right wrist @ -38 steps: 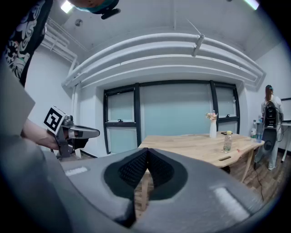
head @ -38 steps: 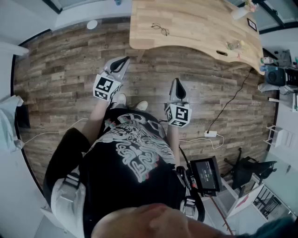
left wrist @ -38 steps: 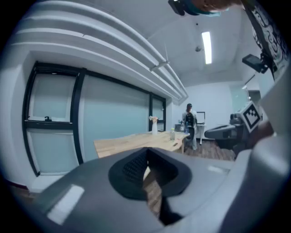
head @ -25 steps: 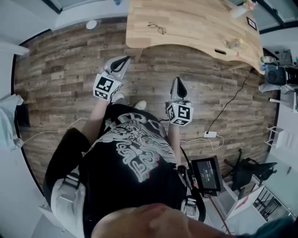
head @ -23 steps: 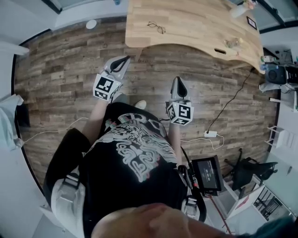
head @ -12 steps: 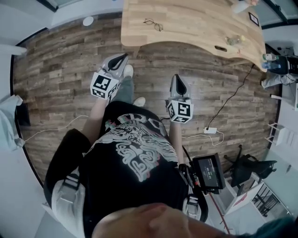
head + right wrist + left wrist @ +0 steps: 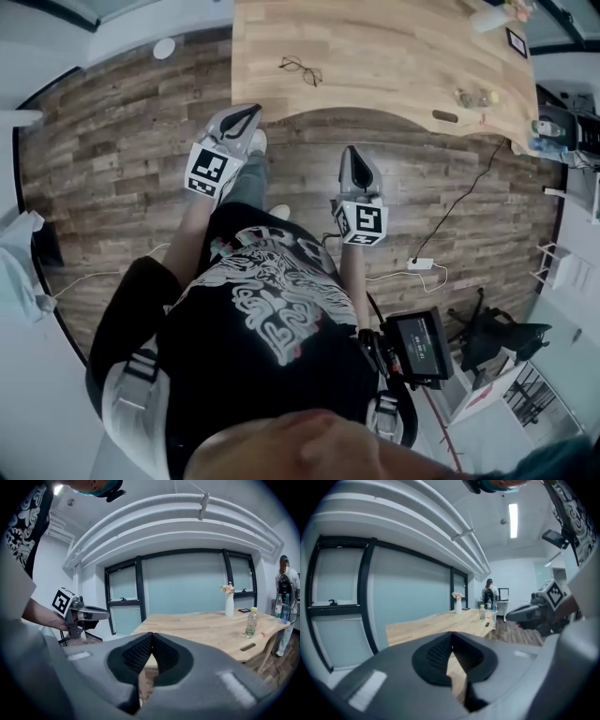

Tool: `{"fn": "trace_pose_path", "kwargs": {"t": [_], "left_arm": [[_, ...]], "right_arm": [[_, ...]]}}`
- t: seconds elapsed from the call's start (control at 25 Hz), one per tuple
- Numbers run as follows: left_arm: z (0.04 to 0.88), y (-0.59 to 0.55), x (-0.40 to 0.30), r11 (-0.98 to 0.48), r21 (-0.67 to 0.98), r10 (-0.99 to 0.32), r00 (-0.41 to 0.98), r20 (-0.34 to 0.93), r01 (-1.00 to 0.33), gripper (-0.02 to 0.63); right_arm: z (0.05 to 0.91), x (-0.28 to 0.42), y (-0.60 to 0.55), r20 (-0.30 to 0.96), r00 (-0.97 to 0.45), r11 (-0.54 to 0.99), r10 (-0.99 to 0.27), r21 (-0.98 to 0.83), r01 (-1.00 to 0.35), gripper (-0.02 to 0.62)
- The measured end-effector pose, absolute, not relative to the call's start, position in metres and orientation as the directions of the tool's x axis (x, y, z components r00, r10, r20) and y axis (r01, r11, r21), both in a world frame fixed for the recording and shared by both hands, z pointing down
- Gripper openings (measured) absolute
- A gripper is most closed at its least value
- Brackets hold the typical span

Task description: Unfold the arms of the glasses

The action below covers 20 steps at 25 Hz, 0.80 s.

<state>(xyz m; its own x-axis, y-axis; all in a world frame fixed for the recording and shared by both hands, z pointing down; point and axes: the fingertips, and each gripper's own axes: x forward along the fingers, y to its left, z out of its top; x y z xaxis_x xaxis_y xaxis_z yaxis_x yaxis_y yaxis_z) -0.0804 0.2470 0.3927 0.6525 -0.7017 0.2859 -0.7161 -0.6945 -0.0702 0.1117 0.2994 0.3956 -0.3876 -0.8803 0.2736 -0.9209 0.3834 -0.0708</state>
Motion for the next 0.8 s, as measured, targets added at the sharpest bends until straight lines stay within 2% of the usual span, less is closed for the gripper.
{"fn": "trace_pose_path", "kwargs": {"t": [0.4, 0.8], "left_arm": [[0.405, 0.095, -0.095, -0.771, -0.06, -0.616, 0.717, 0.326, -0.635, -0.011], [0.434, 0.022, -0.097, -0.853, -0.063, -0.501, 0.778, 0.379, -0.518, -0.011]], "right_arm": [[0.41, 0.071, 0.153, 0.329, -0.365, 0.351, -0.871, -0.105, -0.931, -0.002], [0.438, 0.059, 0.081, 0.41, -0.291, 0.287, -0.865, -0.072, -0.955, -0.002]]}}
